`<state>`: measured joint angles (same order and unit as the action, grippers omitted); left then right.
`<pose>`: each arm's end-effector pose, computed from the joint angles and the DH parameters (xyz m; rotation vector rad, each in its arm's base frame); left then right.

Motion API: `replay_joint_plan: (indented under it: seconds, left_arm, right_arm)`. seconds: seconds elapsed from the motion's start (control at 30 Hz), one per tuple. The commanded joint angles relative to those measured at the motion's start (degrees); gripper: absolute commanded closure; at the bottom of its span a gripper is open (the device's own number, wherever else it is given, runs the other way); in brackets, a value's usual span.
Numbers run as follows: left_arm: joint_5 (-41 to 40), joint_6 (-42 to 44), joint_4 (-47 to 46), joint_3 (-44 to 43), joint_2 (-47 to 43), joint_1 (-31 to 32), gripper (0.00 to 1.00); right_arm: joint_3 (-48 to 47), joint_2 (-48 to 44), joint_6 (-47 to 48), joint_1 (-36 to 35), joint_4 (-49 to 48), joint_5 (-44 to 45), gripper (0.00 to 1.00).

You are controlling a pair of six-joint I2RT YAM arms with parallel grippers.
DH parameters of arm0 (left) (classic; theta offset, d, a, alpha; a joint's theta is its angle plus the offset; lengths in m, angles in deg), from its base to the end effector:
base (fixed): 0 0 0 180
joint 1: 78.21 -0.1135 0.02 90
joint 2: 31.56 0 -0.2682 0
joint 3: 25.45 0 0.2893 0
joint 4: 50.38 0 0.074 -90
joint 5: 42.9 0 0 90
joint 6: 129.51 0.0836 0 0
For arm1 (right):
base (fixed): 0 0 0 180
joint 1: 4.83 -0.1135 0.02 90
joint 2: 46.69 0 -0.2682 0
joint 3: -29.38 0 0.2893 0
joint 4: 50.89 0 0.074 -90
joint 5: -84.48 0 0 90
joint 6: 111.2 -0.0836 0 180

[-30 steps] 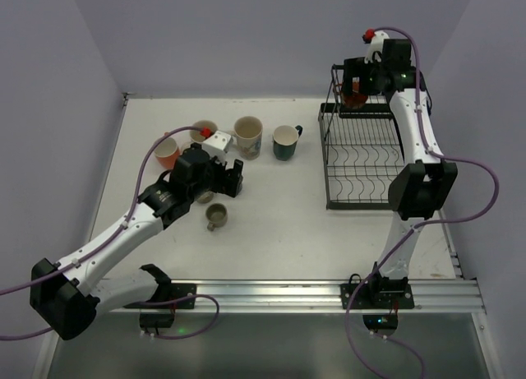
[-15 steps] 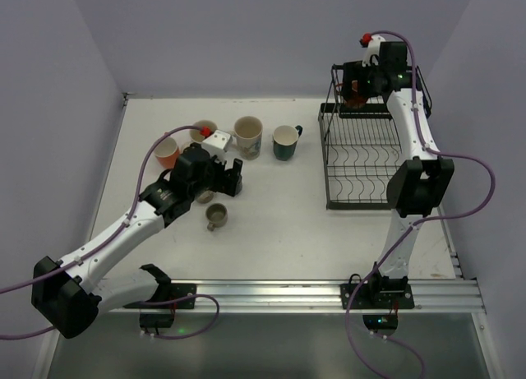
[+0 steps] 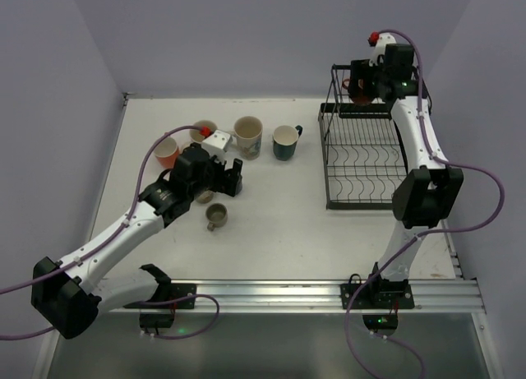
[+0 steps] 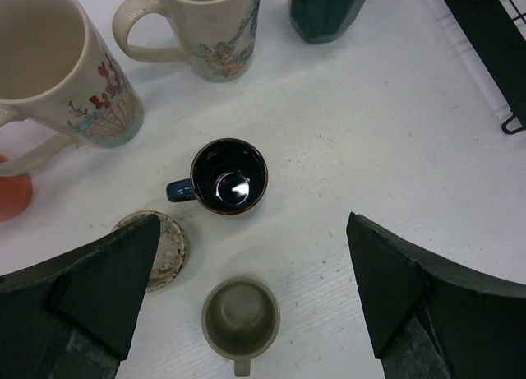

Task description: Unload the cups from the dish rack

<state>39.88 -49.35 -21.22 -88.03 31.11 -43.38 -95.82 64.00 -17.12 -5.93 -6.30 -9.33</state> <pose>0.2712 -0.1759 0.2746 0.3774 2.0609 -0.3442 0.5308 0.0157 0.3580 -0.1348 2.0904 0.0382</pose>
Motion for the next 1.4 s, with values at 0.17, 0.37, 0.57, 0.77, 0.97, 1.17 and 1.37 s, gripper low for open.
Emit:
replay_joint_plan:
  seconds: [0.17, 0.37, 0.57, 0.77, 0.97, 1.17, 1.37]
  left_arm:
    - [1.8, 0.6, -3.0, -1.3, -1.9, -0.5, 0.00]
    - [4.2, 0.1, -3.8, -1.7, -3.3, -0.5, 0.00]
    - [10.7, -2.2, -6.3, -1.9, -4.6, -0.5, 0.05]
    - [23.4, -11.5, -15.7, 1.1, -4.4, -0.3, 0.11]
    - [33.2, -25.1, -36.8, 9.6, -5.3, 1.2, 0.16]
    - [33.9, -31.1, -47.2, 13.4, -6.2, 2.2, 0.16]
    - [34.2, -33.4, -50.7, 13.9, -4.8, 3.7, 0.16]
  right_arm:
    - [2.6, -10.4, -3.6, 0.1, -13.0, 2.2, 0.59]
    - [10.0, -18.4, -10.3, 0.0, -16.4, -1.2, 0.59]
    - [27.5, -32.5, -20.6, -1.3, -24.8, -7.1, 0.59]
    - [45.0, -47.0, -26.6, -10.9, -32.3, -11.4, 0.59]
    - [63.6, -55.9, -44.6, -16.0, -50.3, -22.5, 0.59]
    - [74.0, -56.3, -57.9, -21.2, -68.2, -28.1, 0.58]
    - [77.4, -54.8, -63.4, -22.8, -73.7, -30.9, 0.58]
